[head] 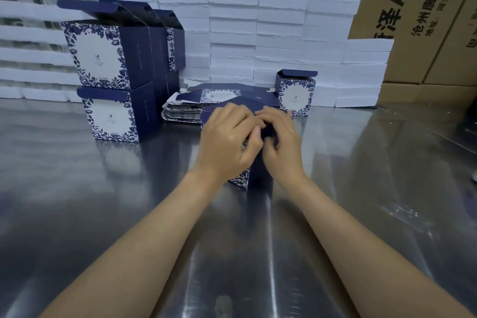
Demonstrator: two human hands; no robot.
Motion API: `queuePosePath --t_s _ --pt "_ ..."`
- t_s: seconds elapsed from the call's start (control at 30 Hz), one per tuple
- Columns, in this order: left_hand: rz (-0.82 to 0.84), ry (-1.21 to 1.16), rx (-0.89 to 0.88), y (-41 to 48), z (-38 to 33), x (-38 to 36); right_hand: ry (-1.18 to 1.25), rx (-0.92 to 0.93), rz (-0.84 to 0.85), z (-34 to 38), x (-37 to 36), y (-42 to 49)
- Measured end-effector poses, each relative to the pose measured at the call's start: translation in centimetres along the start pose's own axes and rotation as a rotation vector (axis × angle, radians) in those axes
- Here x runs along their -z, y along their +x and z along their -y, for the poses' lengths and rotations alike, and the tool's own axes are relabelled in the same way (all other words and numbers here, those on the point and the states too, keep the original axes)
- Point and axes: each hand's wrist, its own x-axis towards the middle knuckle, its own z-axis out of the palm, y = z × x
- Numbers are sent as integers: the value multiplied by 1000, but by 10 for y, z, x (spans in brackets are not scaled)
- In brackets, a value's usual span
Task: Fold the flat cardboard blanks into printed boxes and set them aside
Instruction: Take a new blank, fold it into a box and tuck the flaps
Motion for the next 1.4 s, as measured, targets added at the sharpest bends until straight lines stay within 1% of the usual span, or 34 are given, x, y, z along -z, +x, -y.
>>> queuePosePath --t_s 0.17,0.3,0.4,0.53,0.6,0.63,0.7,0.73,0.77,0.83,0.87,0.93,1.0,1.1,1.17,1.23,1.3,1.4 --pt "-18 29 160 -5 14 2 110 -104 -61 5 -6 8" --pt "-70 52 214 -9 26 -3 191 -172 -57 4 -5 11" --pt "-104 77 263 -10 34 -9 208 -176 -40 4 -3 11" --pt "-129 139 416 -16 49 -10 232 -150 -22 5 -1 12" --pt "-91 126 504 -24 53 -9 227 -117 -23 5 -1 9" --pt "-51 76 547 -28 53 -9 198 -80 -12 3 0 6" --pt "59 -123 633 -33 50 -9 69 41 60 -3 -2 -5" --pt "118 -216 656 -35 47 -9 10 83 97 -7 -4 -10" --pt "183 -250 645 -36 43 -9 -27 96 98 -10 -5 -12" --pt "255 -170 568 -36 36 -14 -22 51 -1 -14 -7 -11" --pt "242 -132 550 -35 31 -18 8 10 -58 -16 -6 -10" --pt "173 -100 591 -31 20 -30 39 -34 -128 -23 -1 -9" --pt "102 -101 641 -28 9 -43 32 -51 -159 -32 4 -10" --pt "27 -137 634 -22 -2 -67 51 -150 -265 -47 10 -5" --pt "10 -143 633 -15 -8 -89 40 -207 -342 -60 13 0" --pt "25 -131 633 -7 -15 -115 14 -246 -415 -75 18 5" --pt "73 -134 609 0 -20 -143 -21 -290 -477 -93 24 12" --pt "171 -178 551 8 -21 -182 -163 -324 -522 -125 31 26"
